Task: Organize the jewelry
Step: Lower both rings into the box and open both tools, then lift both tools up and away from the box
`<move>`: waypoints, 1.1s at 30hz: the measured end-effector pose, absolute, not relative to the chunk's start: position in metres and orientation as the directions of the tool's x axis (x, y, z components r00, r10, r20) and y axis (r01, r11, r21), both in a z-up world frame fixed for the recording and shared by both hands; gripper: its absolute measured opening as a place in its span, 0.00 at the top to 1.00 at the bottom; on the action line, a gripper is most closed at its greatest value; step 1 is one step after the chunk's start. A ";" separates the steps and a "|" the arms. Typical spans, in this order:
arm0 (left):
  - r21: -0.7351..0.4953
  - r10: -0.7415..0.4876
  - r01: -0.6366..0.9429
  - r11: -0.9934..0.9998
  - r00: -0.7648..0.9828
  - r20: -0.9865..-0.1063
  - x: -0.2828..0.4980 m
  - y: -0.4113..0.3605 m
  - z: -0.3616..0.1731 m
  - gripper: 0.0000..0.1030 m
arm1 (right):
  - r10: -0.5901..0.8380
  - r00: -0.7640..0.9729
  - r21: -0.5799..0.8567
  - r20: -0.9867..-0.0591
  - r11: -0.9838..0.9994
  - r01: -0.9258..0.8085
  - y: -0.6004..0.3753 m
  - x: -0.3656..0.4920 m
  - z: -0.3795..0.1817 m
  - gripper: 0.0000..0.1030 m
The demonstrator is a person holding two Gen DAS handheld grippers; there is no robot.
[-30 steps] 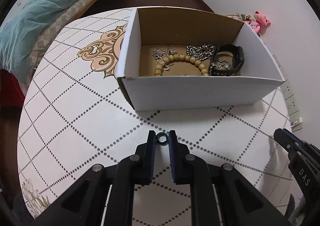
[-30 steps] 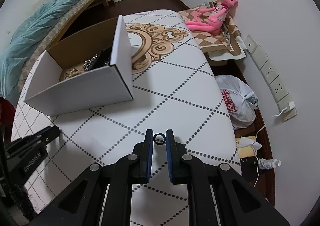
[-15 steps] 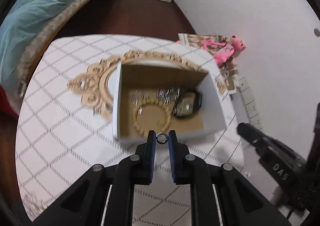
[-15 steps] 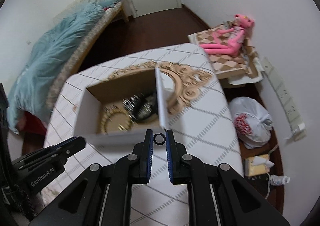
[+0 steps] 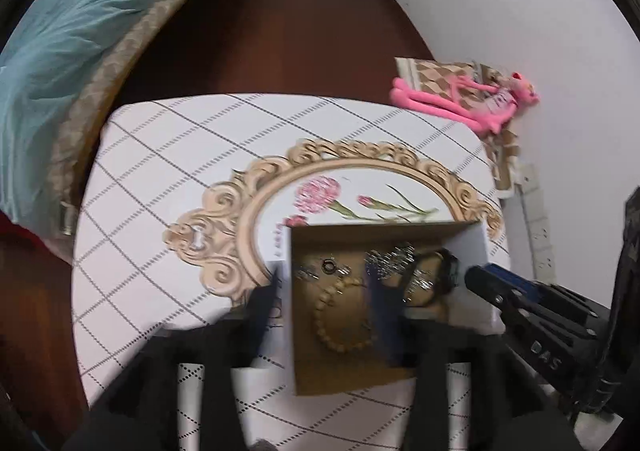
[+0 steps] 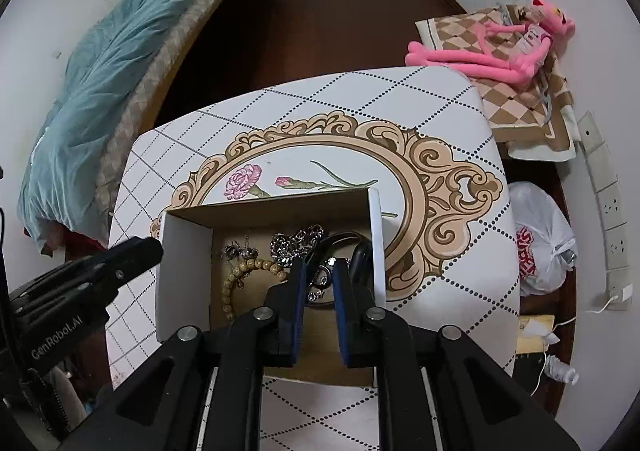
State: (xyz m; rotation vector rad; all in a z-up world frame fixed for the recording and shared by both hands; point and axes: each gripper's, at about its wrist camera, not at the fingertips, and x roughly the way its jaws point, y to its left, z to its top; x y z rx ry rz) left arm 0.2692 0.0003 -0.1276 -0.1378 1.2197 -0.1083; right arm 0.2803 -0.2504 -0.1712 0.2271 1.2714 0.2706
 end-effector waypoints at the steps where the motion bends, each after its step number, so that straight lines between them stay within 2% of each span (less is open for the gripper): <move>1: -0.160 -0.149 -0.001 0.987 0.358 -0.922 0.268 0.004 -0.126 0.21 | 0.321 0.274 0.314 -0.907 0.947 -0.070 -0.252 0.280 -0.170 0.59; 2: -0.153 -0.139 -0.010 0.988 0.369 -0.919 0.267 0.008 -0.126 0.21 | 0.323 0.277 0.317 -0.905 0.946 -0.069 -0.254 0.280 -0.169 0.50; 5: -0.126 -0.105 -0.034 0.991 0.367 -0.924 0.265 0.016 -0.127 0.21 | 0.295 0.293 0.289 -0.909 0.955 -0.065 -0.259 0.275 -0.164 0.48; 7: -0.102 -0.079 -0.046 0.994 0.367 -0.927 0.259 0.020 -0.130 0.08 | 0.264 0.309 0.256 -0.914 0.964 -0.067 -0.259 0.270 -0.161 0.45; 9: -0.070 -0.045 -0.054 0.996 0.376 -0.926 0.253 0.021 -0.133 0.08 | 0.213 0.320 0.203 -0.923 0.977 -0.065 -0.259 0.264 -0.160 0.25; 11: -0.043 -0.018 -0.056 0.998 0.386 -0.922 0.244 0.021 -0.135 0.07 | 0.158 0.332 0.143 -0.930 0.987 -0.067 -0.257 0.256 -0.160 0.16; 12: -0.028 -0.003 -0.057 0.998 0.392 -0.920 0.240 0.020 -0.137 0.03 | 0.127 0.332 0.111 -0.935 0.991 -0.069 -0.257 0.252 -0.162 0.11; 14: 0.006 0.029 -0.057 0.998 0.405 -0.914 0.228 0.018 -0.139 0.00 | 0.088 0.324 0.070 -0.942 0.995 -0.067 -0.257 0.245 -0.167 0.07; 23: 0.024 0.047 -0.061 0.998 0.409 -0.911 0.198 0.011 -0.138 0.00 | 0.015 0.341 0.007 -0.940 1.000 -0.026 -0.265 0.207 -0.169 0.03; 33: 0.011 0.042 -0.070 0.997 0.469 -0.882 0.159 0.009 -0.096 0.00 | 0.008 0.429 0.007 -0.903 1.000 -0.003 -0.274 0.163 -0.119 0.03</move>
